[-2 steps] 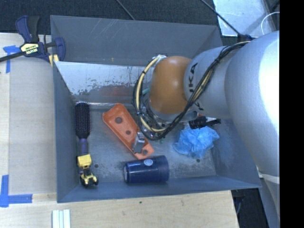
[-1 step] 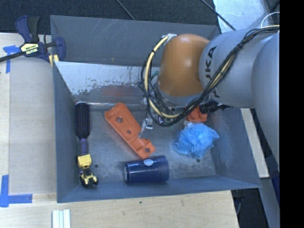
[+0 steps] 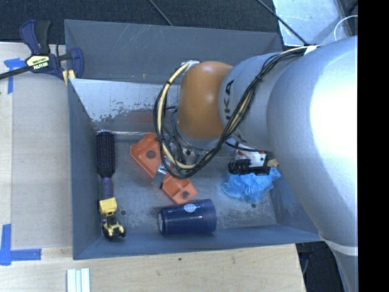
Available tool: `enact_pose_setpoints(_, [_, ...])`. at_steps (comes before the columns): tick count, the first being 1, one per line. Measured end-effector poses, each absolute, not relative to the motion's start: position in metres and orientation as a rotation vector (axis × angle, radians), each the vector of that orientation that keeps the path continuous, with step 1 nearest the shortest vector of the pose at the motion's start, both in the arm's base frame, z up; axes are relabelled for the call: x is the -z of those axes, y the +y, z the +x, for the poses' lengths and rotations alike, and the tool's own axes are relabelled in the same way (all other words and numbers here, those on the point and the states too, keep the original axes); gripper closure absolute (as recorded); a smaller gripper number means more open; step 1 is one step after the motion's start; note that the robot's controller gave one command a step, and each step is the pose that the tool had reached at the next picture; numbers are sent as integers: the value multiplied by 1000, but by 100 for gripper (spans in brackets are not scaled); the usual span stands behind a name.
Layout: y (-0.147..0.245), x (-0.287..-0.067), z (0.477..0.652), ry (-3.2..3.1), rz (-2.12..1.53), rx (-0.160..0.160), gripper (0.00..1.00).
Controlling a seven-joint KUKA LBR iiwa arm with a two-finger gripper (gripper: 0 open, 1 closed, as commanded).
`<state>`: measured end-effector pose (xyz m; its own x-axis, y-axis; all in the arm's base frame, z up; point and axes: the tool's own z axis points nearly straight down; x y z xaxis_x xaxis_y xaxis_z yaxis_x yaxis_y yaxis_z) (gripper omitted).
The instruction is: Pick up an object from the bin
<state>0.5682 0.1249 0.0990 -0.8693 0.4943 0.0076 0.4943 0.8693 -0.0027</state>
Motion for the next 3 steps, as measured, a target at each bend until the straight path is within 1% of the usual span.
enact_pose_setpoints(1, [103, -71, 559, -3052, -791, 7, 0])
enact_pose_setpoints(2, [84, -71, 563, -2767, -1499, 9, 100])
enact_pose_setpoints(3, [84, -71, 563, -2767, -1497, 9, 100])
